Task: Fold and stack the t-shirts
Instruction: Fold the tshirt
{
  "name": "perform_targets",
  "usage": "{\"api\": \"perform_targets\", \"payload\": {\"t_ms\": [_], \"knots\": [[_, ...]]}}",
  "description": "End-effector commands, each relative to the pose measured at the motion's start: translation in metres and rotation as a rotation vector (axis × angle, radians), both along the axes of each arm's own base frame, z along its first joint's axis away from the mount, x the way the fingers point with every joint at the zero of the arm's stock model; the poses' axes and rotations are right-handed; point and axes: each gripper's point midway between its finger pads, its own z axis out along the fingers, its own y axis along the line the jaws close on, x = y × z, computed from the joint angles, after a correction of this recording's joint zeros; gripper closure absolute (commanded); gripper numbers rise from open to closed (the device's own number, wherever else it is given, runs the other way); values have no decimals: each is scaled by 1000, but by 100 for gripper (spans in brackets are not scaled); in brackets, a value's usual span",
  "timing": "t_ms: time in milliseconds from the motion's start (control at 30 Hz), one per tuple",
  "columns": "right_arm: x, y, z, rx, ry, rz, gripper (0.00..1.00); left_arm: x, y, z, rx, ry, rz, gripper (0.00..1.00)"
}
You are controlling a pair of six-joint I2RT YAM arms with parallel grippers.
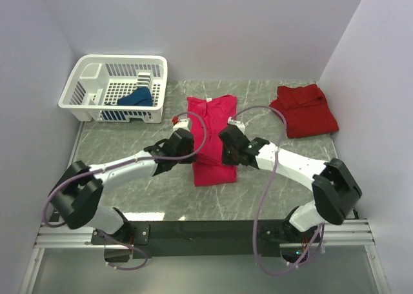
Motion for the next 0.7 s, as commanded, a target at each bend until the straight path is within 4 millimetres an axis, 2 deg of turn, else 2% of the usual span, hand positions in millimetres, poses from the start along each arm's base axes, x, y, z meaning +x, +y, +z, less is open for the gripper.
{"api": "perform_targets", "payload": {"t_ms": [0,67,100,133,200,267,300,333,400,433,533,567,600,633,667], "knots": [[36,-1,12,-21,-57,11,100,36,-2,20,24,-88,-26,100],[46,-3,12,-30,-60,8,100,49,-2,17,19,-88,-25,100],[52,-2,10,-35,-56,7,100,57,-5,23,16,-104,-31,100],[59,-6,10,-38,-56,-5,100,62,-3,17,31,-91,-25,100],[69,-6,8,-43,-49,1,100,74,-7,22,34,-106,-31,100],[77,-10,6,-55,-45,-5,100,84,-8,17,44,-96,-31,100],[82,-10,4,-63,-39,-8,100,90,-12,23,43,-110,-37,100],[86,-13,3,-69,-36,-14,100,95,-11,15,58,-97,-34,100],[92,-15,1,-75,-29,-18,100,103,-10,15,72,-88,-28,100],[95,-17,0,-74,-28,-19,100,105,-9,6,92,-70,-25,100],[101,-17,-6,-75,-15,-20,100,110,-5,2,113,-58,1,100],[105,-18,-7,-76,-7,-25,95,114,-5,5,109,-60,19,99],[106,-19,-7,-77,-6,-28,90,116,2,4,132,-55,51,94],[108,-20,-5,-73,-9,-32,86,117,3,6,140,-58,65,78],[111,-21,1,-68,-16,-38,76,120,4,13,136,-69,80,69]]}}
